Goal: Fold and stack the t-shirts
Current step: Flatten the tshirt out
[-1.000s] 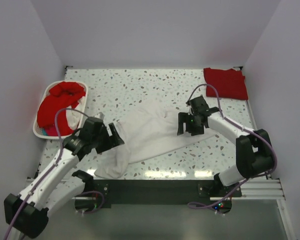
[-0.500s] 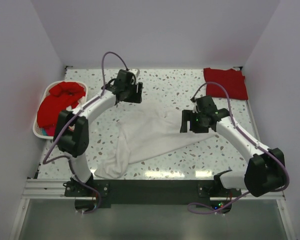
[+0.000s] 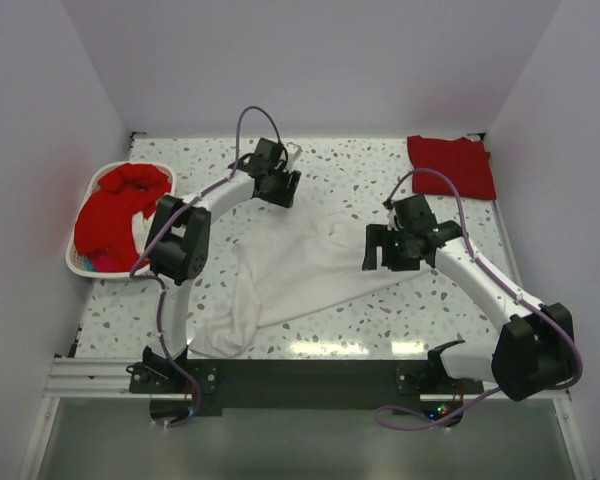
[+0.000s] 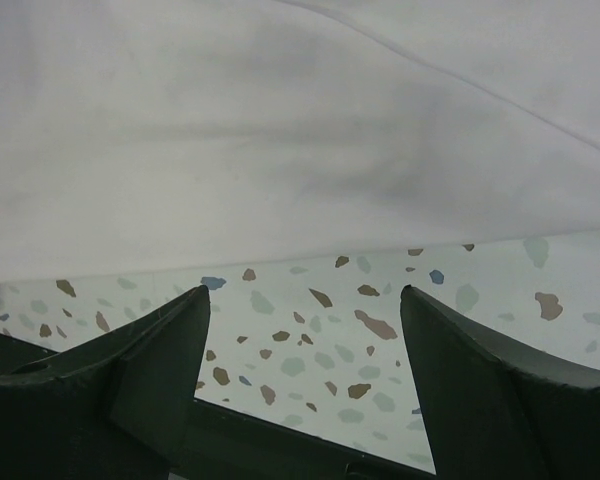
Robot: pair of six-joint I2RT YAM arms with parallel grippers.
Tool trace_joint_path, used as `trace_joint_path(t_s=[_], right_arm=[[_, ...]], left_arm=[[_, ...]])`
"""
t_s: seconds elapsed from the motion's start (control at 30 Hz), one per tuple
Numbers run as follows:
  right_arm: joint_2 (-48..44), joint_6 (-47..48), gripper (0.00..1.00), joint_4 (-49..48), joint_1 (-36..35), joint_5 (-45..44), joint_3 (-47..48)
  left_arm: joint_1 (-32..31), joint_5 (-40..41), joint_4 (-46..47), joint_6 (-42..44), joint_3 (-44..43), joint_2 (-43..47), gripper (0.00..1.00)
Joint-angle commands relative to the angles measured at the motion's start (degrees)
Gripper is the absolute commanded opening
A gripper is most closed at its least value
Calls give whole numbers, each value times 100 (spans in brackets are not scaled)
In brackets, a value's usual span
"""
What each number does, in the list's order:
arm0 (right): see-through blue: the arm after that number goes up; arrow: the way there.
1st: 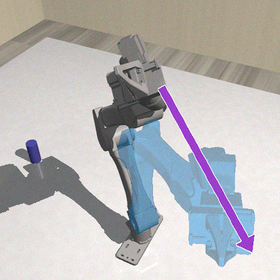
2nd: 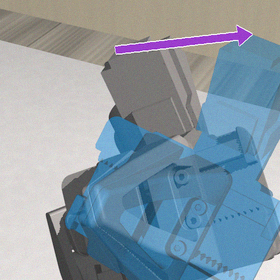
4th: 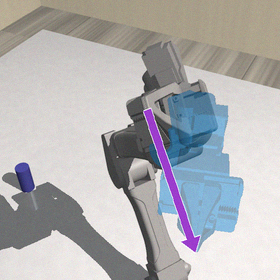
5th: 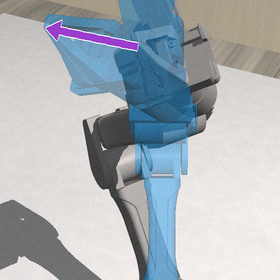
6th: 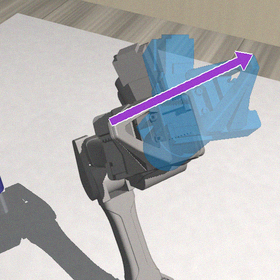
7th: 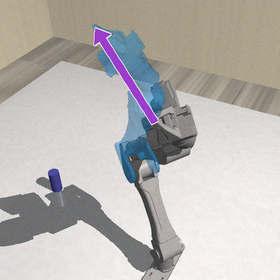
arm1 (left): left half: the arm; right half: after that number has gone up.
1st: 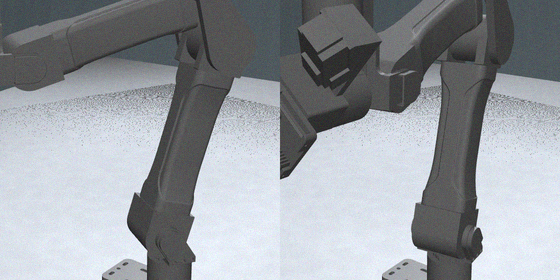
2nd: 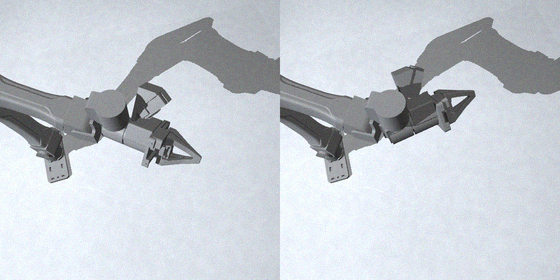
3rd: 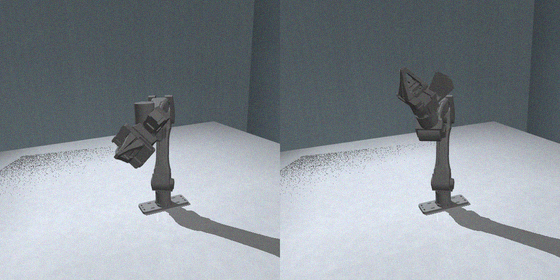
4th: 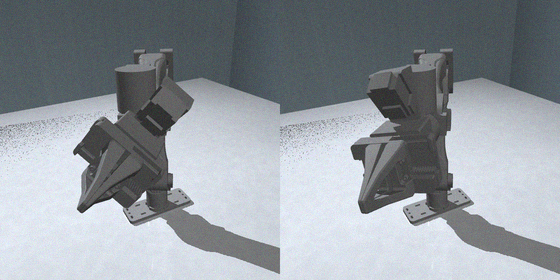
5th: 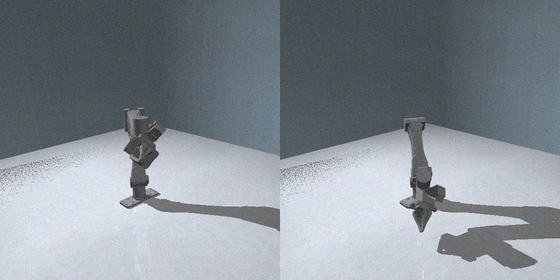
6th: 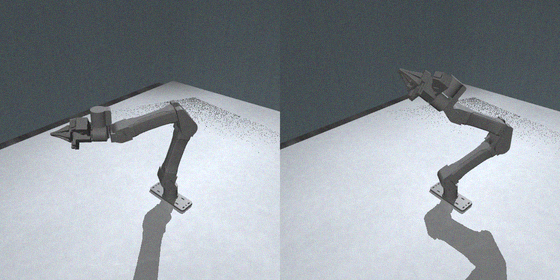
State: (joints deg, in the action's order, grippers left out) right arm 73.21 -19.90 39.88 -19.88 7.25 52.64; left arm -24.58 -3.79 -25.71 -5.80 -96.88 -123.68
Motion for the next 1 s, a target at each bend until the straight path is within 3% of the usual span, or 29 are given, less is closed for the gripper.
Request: trace_joint_path(t_s=[0.0, 0.47, 0.77, 0.97], right_arm=[[-26, -31, 80, 11, -25, 128, -52], [53, -5, 80, -6, -25, 277, -44], [176, 21, 80, -15, -25, 383, 18], [237, 4, 80, -59, -25, 418, 62]], left_arm=[[-38, -464, 497, 106, -279, -138, 62], [-65, -1062, 1525, 132, -525, -807, 49], [-161, -1159, 1325, 413, -551, -1149, 47], [-328, -747, 1007, 835, -498, -1185, 41]])
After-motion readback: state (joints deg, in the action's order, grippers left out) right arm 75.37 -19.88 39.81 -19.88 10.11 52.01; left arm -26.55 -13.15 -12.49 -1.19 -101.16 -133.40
